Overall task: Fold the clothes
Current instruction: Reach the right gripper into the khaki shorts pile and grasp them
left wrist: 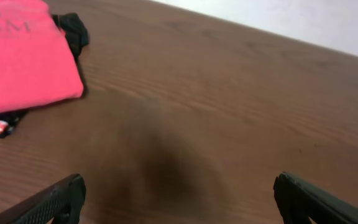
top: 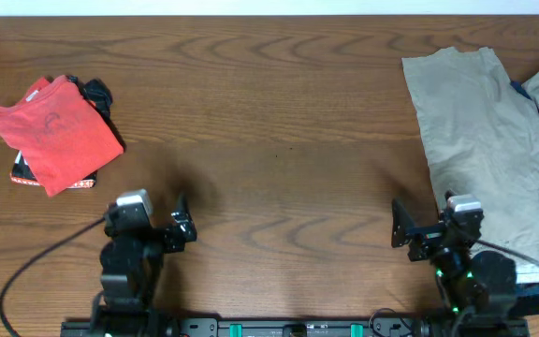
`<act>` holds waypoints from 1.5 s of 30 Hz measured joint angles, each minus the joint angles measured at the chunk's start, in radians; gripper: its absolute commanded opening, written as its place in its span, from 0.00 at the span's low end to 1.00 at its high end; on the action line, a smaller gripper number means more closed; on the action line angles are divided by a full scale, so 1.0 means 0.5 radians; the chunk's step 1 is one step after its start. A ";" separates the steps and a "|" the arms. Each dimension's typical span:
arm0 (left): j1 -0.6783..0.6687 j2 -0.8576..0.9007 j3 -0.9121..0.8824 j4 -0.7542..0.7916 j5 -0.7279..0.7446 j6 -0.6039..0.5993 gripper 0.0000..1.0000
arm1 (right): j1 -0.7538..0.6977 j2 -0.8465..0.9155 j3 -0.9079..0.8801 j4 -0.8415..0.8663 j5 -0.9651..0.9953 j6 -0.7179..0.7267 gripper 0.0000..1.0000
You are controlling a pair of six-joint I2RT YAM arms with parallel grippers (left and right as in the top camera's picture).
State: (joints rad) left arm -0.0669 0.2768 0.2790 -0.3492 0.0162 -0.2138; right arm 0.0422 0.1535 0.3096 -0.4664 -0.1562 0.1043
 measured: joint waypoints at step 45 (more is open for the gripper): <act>0.000 1.156 0.943 -0.792 0.269 0.000 0.98 | -0.043 2.612 0.805 -1.009 1.231 0.710 0.58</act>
State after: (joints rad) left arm -0.0669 0.8547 0.7506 -0.7452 0.1509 -0.2138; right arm 0.0204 1.4597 0.7120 -0.9710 0.4595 0.4595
